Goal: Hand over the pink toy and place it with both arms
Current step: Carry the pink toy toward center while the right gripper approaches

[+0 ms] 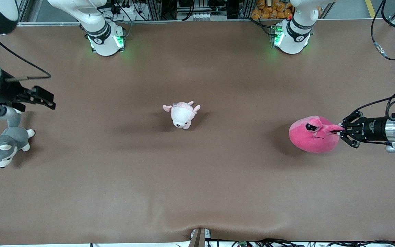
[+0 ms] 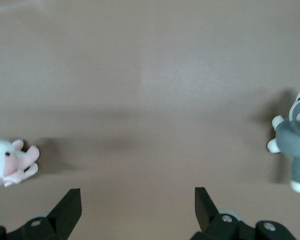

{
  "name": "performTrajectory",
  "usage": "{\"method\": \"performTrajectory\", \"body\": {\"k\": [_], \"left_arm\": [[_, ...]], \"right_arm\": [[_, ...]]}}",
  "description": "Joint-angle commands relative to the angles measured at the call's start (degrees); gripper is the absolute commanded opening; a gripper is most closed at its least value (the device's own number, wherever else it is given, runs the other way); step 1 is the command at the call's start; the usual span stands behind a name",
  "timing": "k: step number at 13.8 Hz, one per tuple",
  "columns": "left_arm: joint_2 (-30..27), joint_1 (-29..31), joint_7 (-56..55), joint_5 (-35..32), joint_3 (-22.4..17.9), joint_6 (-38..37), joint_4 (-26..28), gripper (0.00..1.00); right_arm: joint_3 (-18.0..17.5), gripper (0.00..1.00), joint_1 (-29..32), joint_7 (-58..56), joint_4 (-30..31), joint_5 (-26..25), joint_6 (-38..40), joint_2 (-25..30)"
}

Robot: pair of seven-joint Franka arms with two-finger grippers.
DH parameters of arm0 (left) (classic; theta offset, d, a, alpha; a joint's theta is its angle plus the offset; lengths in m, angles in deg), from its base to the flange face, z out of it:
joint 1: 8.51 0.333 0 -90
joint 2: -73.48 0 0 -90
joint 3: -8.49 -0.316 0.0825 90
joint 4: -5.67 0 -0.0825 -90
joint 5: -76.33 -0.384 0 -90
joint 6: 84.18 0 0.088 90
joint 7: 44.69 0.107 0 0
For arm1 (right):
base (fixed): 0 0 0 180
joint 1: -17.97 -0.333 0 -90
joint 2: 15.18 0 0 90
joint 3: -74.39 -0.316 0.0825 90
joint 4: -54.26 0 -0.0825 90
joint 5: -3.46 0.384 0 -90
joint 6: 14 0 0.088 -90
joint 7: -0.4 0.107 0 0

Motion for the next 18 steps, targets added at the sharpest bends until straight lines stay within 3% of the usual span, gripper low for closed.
{"method": "performTrajectory", "body": {"k": [1, 5, 7, 11, 15, 18], "left_arm": [[-1.77, -0.52, -12.44, 0.49, 6.52, -1.46, -2.87, 0.0], [-2.21, -0.52, -19.43, 0.49, 14.6, -1.54, -4.38, 0.0], [-2.47, -1.21, -21.09, 0.4, 16.82, -1.11, -6.39, 0.0], [-2.39, -9.29, -33.38, 0.4, 17.26, 6.34, -7.28, 0.0], [-2.04, -16.23, -44.37, 0.58, 17.79, 16.81, -7.45, 0.0], [-1.78, -22.65, -50.53, 0.32, 16.82, 20.78, -7.46, 0.0]], "right_arm": [[0.06, 1.0, -0.08, 10.31, -0.68, 1.71, 0.03, -1.28], [0.06, 1.0, -1.39, 25.43, -0.68, 4.0, -0.23, -4.34], [0.06, 1.0, -1.75, 27.4, -0.69, 4.7, -1.11, -5.32], [0.06, 1.0, -3.85, 28.53, -0.16, 11.54, -0.23, -5.67], [0.15, 1.0, -4.83, 46.78, -0.33, 26.9, -1.02, -7.16], [0.06, 1.0, -7.54, 57.86, -0.68, 30.98, -1.9, -8.13]]}}
